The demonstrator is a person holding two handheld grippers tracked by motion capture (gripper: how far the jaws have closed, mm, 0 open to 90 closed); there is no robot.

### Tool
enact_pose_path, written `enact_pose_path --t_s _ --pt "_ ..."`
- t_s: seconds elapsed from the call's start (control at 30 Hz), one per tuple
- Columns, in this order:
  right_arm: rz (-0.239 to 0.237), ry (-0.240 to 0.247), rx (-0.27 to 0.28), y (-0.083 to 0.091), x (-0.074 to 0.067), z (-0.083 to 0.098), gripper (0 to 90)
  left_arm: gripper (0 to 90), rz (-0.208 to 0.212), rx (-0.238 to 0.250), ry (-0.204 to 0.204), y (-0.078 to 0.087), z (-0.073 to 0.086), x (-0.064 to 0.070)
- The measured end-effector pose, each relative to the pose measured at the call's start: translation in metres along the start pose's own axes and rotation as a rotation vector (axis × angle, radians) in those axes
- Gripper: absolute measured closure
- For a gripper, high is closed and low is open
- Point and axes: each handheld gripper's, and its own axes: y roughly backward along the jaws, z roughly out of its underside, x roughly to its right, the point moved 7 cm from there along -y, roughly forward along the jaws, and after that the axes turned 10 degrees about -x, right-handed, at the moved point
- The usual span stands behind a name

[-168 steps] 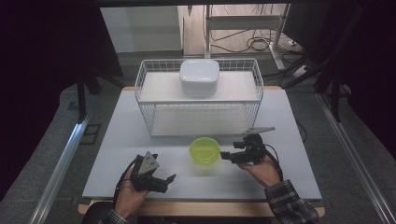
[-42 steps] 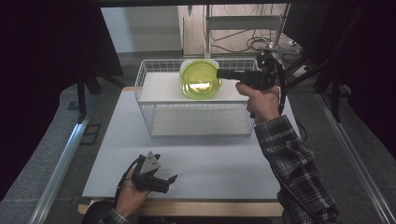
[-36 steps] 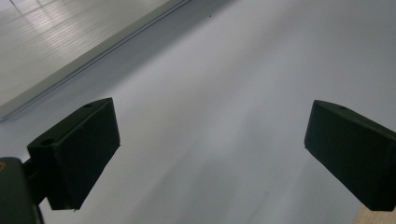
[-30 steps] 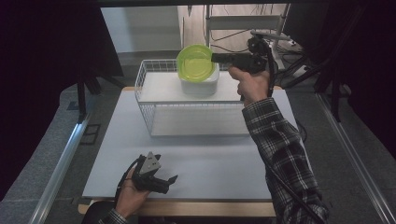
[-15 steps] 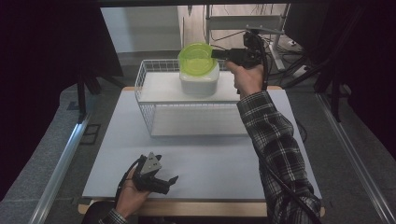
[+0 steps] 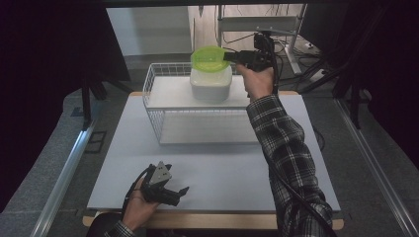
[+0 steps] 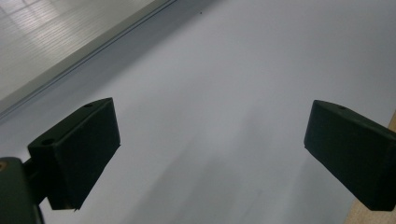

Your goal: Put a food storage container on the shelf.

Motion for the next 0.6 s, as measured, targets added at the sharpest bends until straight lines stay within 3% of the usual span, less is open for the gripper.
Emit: enact_pose_path --t_s 0.17,0.3,0.5,0.6 --pt "0.000 -0.005 0.008 -0.003 0.002 0.000 67.3 3.1 0.000 -0.001 -0.001 0.000 0.000 0.000" --pt "-0.013 0.009 0.028 -0.001 0.000 -0.002 56.5 3.1 0.000 0.000 0.001 0.000 0.000 0.000" --pt "-0.023 0.111 0.036 0.010 -0.004 0.003 33.0 3.1 -0.002 0.004 0.011 0.001 0.000 -0.001" --pt "-0.017 0.135 0.030 0.013 -0.004 0.009 28.5 3.1 -0.003 0.004 0.011 0.001 0.000 -0.002"
